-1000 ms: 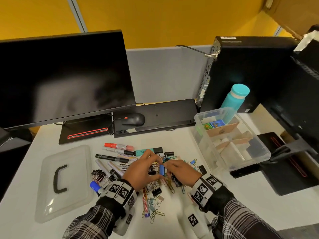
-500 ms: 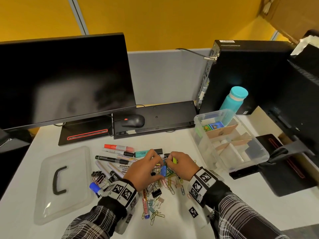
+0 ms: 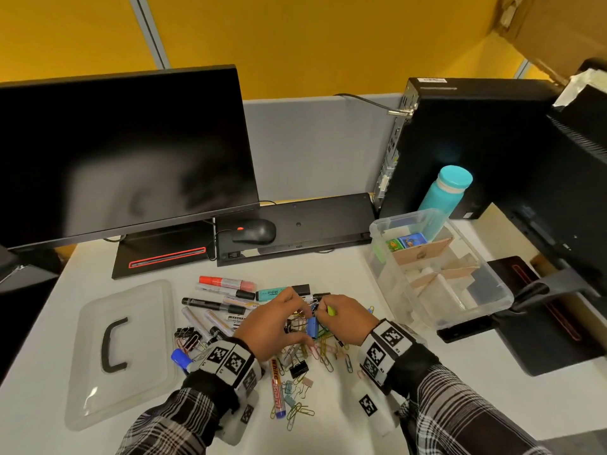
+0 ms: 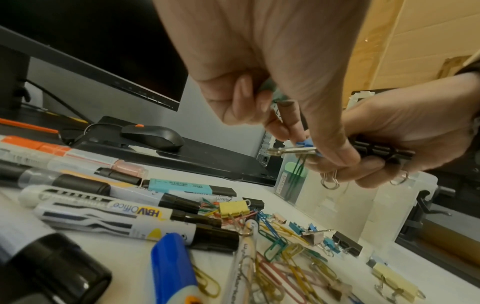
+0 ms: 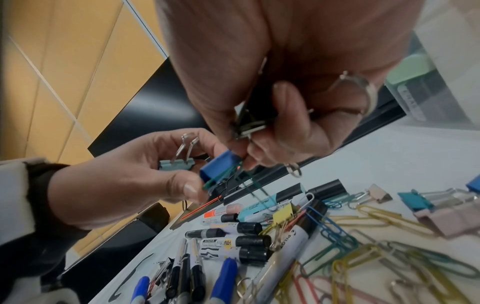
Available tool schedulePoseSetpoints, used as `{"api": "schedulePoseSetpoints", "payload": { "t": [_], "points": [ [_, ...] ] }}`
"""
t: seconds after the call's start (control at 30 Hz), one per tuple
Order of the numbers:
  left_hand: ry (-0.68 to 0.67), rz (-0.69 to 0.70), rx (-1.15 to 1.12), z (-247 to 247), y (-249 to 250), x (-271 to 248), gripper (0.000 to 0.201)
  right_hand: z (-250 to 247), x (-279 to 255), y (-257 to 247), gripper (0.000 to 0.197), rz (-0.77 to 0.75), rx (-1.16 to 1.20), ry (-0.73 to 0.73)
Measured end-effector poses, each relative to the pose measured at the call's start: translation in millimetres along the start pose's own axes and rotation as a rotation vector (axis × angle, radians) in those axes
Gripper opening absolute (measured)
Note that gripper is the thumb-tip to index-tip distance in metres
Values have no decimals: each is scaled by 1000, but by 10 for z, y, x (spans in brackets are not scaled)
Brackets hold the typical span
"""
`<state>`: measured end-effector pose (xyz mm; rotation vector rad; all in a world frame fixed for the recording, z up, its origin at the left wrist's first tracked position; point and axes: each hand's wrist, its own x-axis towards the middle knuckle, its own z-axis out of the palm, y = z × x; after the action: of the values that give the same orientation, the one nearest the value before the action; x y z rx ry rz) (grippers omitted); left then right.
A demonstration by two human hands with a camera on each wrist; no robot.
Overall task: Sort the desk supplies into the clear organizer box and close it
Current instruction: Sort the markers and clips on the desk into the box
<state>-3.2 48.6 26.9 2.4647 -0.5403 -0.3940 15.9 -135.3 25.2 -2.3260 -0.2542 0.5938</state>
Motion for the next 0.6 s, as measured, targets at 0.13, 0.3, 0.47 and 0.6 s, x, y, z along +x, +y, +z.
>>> {"api": "schedulePoseSetpoints", "payload": {
  "t": [0.13,0.3,0.47,0.6],
  "points": [
    [-9,-17,-158,24,-56,4,35,-21,-4,24,29,26,26,-69],
    [-7,-54,-420,59,-81,-5,28,-14,-28,34,25,116,286,-131],
    [-33,-169,-664,90,-96,-9,20,24,-30,36,28,226,468,-146],
    [43,-236,-752,100,-118,28,17,34,-21,-2,24,160,392,-73]
  ]
}}
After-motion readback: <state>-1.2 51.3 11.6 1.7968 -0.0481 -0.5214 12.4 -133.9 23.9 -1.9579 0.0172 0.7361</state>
